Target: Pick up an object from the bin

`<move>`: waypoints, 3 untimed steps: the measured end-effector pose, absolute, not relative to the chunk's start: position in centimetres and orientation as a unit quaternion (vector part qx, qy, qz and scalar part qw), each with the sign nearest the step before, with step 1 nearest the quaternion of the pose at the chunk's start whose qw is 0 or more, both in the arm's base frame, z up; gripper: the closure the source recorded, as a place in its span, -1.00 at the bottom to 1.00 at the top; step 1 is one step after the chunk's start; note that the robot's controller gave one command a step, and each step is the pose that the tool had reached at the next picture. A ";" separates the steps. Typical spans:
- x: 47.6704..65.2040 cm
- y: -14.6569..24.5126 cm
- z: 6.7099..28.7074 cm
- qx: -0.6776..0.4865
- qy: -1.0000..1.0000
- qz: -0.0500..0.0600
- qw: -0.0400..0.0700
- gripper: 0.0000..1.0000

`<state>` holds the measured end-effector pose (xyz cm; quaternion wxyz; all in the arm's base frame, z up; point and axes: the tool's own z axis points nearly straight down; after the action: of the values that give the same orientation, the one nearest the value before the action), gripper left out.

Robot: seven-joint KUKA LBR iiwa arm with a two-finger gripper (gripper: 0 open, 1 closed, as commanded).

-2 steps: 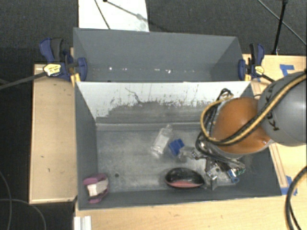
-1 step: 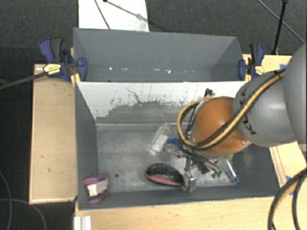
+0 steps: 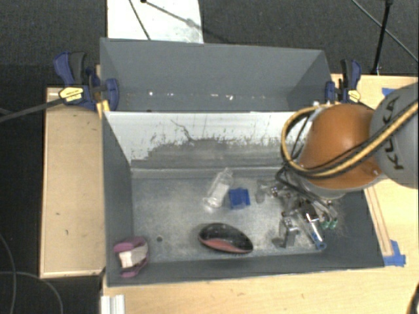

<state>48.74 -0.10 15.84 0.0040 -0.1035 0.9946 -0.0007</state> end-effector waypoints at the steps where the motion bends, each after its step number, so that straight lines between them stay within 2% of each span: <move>1: 51.8 3.6 12.0 -0.046 0.999 0.001 0.002 -1.00; 2: 56.8 1.8 7.4 0.015 1.000 0.002 0.011 -1.00; 3: 56.6 1.7 7.5 0.014 1.000 0.001 0.007 1.00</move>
Offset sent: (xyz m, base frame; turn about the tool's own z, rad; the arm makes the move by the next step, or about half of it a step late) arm 0.0302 0.0351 -0.0375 0.1181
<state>56.59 1.69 7.48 0.0072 0.0135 0.9999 0.0005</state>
